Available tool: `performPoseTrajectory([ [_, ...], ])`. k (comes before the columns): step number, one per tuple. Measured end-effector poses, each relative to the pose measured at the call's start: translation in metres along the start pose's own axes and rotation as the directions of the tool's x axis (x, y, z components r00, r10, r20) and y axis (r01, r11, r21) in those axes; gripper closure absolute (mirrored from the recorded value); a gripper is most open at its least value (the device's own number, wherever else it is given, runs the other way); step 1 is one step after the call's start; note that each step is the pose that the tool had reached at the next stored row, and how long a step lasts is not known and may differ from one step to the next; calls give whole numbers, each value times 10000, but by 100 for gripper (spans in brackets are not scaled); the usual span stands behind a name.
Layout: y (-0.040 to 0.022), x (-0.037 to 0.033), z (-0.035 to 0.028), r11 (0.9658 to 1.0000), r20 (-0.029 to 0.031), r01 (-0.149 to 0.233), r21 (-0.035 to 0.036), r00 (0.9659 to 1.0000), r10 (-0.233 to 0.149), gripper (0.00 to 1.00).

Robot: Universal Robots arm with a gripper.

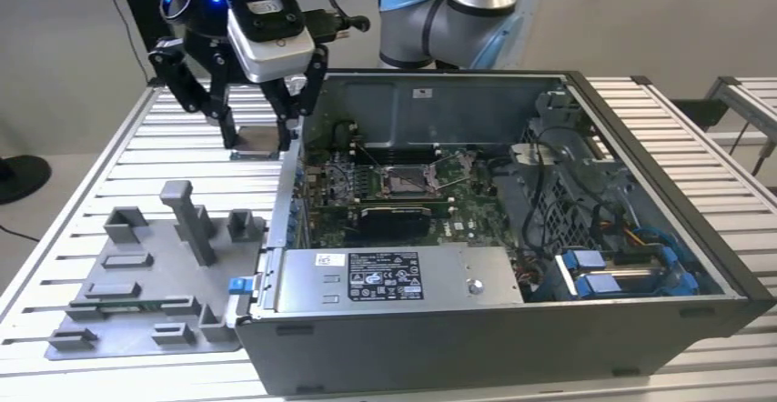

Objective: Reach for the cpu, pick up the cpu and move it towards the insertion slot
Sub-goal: 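Pick up the cpu and move it towards the insertion slot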

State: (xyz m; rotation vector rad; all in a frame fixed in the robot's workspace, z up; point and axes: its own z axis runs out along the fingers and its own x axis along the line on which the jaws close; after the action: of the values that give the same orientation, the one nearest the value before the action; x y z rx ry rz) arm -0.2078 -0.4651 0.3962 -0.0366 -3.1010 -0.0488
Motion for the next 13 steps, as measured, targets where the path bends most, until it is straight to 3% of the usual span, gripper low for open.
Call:
performPoseTrajectory([
  [13,5,-193,-7,10000,-30,-1,0,10000,1,100],
])
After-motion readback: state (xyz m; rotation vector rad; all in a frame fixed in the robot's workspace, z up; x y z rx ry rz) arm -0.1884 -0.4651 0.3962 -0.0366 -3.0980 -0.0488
